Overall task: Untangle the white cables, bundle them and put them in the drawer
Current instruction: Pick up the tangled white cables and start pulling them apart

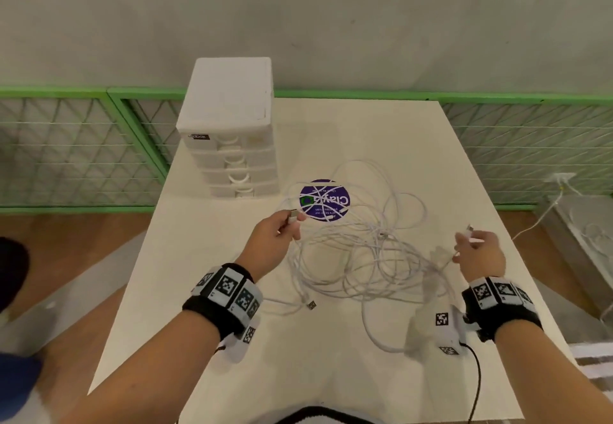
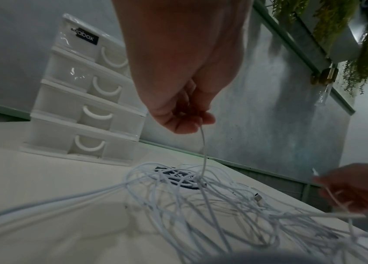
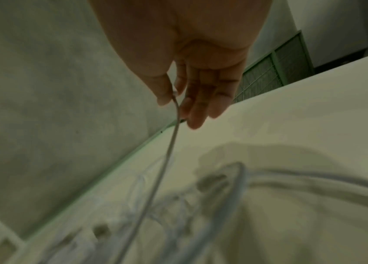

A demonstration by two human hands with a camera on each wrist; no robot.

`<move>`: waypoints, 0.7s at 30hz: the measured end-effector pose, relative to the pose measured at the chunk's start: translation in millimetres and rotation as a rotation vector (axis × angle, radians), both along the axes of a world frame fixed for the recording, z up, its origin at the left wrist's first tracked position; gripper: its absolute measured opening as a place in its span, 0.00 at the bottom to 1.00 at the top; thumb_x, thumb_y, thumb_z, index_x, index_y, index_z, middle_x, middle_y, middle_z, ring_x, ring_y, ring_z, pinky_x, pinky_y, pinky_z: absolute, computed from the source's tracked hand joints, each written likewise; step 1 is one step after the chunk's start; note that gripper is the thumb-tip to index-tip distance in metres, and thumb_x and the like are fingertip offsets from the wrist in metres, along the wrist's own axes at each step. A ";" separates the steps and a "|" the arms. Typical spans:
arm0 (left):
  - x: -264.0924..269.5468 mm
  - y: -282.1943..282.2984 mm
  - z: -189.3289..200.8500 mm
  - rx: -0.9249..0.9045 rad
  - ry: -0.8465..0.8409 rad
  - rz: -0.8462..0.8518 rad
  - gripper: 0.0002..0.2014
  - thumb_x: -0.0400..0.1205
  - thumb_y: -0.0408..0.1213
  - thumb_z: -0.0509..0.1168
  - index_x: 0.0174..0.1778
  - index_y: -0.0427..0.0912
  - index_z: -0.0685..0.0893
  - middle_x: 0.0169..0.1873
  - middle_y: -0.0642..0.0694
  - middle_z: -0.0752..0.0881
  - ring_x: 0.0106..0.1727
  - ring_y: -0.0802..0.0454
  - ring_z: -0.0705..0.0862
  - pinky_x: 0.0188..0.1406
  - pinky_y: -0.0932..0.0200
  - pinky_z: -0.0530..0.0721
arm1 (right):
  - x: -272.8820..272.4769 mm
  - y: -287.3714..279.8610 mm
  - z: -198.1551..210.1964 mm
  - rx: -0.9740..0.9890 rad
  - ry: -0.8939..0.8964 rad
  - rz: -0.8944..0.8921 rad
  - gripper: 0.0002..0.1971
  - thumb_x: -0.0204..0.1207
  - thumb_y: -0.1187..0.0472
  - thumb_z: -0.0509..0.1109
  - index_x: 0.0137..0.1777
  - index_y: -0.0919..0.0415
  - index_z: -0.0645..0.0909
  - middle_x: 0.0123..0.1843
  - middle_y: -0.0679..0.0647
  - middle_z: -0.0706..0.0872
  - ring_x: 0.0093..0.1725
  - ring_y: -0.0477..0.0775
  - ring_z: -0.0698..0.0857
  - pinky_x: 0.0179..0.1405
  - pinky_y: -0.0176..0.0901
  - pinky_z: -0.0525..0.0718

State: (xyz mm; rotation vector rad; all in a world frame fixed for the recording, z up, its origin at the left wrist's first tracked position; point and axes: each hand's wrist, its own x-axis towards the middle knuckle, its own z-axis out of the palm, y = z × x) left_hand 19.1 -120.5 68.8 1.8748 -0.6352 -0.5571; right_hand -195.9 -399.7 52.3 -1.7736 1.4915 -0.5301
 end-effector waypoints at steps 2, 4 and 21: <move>-2.6 2.5 3.3 -0.038 0.023 0.026 0.12 0.87 0.32 0.57 0.47 0.55 0.80 0.32 0.53 0.84 0.40 0.57 0.81 0.45 0.59 0.77 | 5.5 -0.9 20.2 0.062 -0.289 -0.022 0.14 0.81 0.58 0.63 0.63 0.62 0.70 0.42 0.63 0.87 0.27 0.52 0.85 0.35 0.51 0.83; -8.4 0.6 11.3 -0.090 0.060 0.017 0.11 0.87 0.33 0.57 0.47 0.54 0.80 0.33 0.52 0.85 0.43 0.51 0.82 0.46 0.56 0.79 | 15.6 3.9 43.2 0.085 -0.450 0.057 0.12 0.81 0.61 0.63 0.62 0.62 0.70 0.35 0.59 0.84 0.22 0.47 0.83 0.27 0.46 0.84; -39.8 -30.7 63.6 -0.228 -0.051 -0.007 0.09 0.73 0.32 0.76 0.49 0.45 0.89 0.42 0.53 0.79 0.40 0.71 0.78 0.42 0.79 0.72 | 91.1 138.0 67.3 0.159 -0.383 0.801 0.06 0.80 0.65 0.64 0.54 0.59 0.80 0.53 0.57 0.86 0.54 0.52 0.83 0.56 0.41 0.80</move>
